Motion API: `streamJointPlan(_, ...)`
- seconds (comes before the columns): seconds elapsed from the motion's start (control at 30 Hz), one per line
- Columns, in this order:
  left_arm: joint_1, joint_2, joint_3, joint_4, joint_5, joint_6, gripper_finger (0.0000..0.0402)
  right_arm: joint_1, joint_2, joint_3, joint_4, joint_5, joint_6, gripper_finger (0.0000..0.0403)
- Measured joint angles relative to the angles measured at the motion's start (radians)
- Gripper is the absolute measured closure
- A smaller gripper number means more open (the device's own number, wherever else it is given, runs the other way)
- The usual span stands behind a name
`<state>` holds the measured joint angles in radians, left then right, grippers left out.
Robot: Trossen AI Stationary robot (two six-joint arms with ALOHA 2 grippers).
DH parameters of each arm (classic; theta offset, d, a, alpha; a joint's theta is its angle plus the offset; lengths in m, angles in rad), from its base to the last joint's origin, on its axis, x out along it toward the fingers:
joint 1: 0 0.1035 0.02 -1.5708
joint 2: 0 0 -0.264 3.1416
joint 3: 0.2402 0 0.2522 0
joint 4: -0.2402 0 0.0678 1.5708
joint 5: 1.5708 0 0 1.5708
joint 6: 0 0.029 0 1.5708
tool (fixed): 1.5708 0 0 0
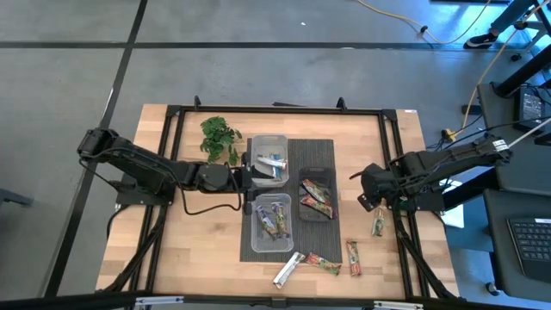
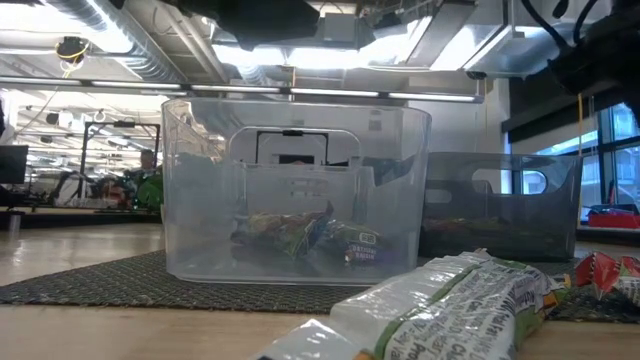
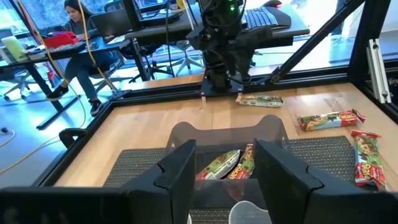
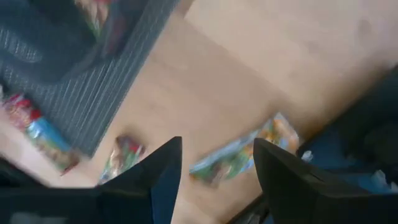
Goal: Pick and place Granola Bars by type
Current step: Put the yellow granola bar into the gray bin
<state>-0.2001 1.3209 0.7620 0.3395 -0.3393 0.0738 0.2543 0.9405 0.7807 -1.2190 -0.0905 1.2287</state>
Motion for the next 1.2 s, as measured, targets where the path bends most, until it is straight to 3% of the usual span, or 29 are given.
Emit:
streamJointPlan(0.27,0.000,0.000,0.000,-0.009,-0.001,0.000,0.0249,0.019,0.031,0.000,-0.015,-0.008,0.079,0.0202)
streamJointPlan(0.87,0.000,0.000,0.000,-0.008,-0.010,0.051,0.0249,0.107,0.284,-0.001,-0.021,-0.004,0.141,0.0202)
streamJointPlan(1.2,0.000,0.001,0.000,-0.008,-0.010,0.052,0.0249,0.229,0.385,-0.001,0.019,-0.044,0.370,0.0202)
